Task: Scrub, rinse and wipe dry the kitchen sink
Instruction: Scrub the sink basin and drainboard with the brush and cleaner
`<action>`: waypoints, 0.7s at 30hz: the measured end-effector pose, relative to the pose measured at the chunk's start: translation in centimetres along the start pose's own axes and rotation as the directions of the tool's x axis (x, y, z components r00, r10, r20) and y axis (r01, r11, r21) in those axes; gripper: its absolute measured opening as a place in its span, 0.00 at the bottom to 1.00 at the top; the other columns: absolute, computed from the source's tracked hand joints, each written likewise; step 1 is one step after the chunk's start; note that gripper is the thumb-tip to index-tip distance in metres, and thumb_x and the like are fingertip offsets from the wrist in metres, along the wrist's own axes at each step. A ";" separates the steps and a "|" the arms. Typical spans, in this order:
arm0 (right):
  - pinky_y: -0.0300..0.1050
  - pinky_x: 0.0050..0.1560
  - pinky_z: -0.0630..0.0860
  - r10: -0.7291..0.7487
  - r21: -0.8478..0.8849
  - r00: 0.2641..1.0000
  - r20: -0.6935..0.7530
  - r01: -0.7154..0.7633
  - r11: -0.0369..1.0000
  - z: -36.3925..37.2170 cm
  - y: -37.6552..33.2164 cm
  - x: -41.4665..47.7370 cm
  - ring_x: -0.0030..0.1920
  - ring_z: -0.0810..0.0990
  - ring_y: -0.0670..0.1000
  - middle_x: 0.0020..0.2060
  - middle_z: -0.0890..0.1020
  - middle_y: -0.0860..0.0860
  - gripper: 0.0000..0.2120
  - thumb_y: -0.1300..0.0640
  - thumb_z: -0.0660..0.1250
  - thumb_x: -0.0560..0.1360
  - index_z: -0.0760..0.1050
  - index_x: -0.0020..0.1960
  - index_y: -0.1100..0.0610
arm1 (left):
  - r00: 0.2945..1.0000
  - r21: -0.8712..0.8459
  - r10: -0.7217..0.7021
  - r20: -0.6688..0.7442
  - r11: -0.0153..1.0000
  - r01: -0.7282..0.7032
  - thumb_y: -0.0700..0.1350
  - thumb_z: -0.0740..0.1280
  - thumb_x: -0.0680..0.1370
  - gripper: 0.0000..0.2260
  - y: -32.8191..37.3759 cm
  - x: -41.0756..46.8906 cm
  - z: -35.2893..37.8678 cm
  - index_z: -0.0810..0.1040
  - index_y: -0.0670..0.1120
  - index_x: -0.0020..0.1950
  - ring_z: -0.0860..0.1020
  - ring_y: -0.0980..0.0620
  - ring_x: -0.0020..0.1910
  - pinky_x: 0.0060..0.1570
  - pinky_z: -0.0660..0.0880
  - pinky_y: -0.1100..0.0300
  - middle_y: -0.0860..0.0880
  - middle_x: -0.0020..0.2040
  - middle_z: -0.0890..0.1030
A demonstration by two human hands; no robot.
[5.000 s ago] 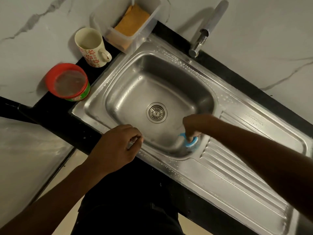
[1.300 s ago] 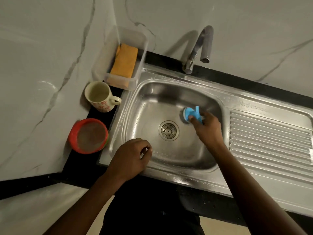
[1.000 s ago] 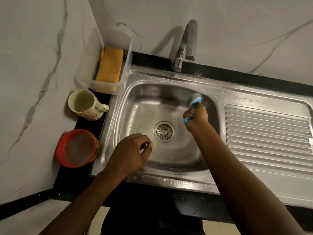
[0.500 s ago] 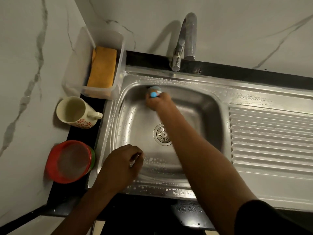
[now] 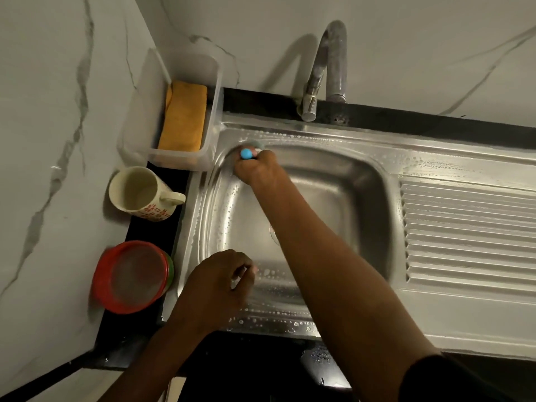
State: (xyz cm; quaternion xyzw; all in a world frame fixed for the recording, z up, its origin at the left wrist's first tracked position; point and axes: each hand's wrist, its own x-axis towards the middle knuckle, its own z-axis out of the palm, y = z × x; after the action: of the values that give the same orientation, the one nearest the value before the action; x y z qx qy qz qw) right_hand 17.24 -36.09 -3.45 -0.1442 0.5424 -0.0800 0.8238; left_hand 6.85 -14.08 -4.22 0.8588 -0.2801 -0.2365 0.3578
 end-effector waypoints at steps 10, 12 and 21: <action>0.49 0.44 0.69 -0.374 -0.960 0.927 -0.031 0.077 0.269 -4.6 -5.6 -3.3 0.42 0.73 0.52 0.44 0.74 0.52 0.17 0.46 0.67 0.80 0.68 0.63 0.53 | 0.999 -0.027 0.033 0.002 0.999 -0.033 0.52 0.66 0.81 0.06 0.1 -0.5 0.2 0.82 0.54 0.49 0.80 0.58 0.44 0.45 0.79 0.53 0.58 0.43 0.80; 0.47 0.36 0.71 -0.326 -0.890 0.930 0.171 0.288 0.353 -3.7 -2.9 -4.3 0.39 0.74 0.50 0.43 0.76 0.52 0.07 0.50 0.65 0.82 0.70 0.52 0.52 | 1.000 -0.019 0.013 0.013 1.000 -0.012 0.52 0.65 0.81 0.06 -0.3 -1.0 0.0 0.81 0.55 0.49 0.79 0.57 0.45 0.45 0.79 0.54 0.59 0.43 0.80; 0.32 0.17 0.56 0.295 -0.253 0.952 0.086 -0.265 0.930 1.1 5.5 5.2 0.17 0.61 0.42 0.23 0.64 0.47 0.12 0.58 0.54 0.85 0.71 0.46 0.58 | 0.999 -0.060 -0.043 0.006 0.997 0.043 0.50 0.68 0.82 0.04 -1.0 -1.2 -0.8 0.82 0.56 0.50 0.82 0.57 0.47 0.46 0.82 0.53 0.59 0.45 0.82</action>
State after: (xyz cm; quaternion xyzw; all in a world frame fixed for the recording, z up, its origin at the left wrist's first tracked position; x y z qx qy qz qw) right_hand 20.24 -32.25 -9.33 -0.1677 0.5115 0.1132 0.8351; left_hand 6.75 -12.30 -4.27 0.8529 -0.2550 -0.2547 0.3778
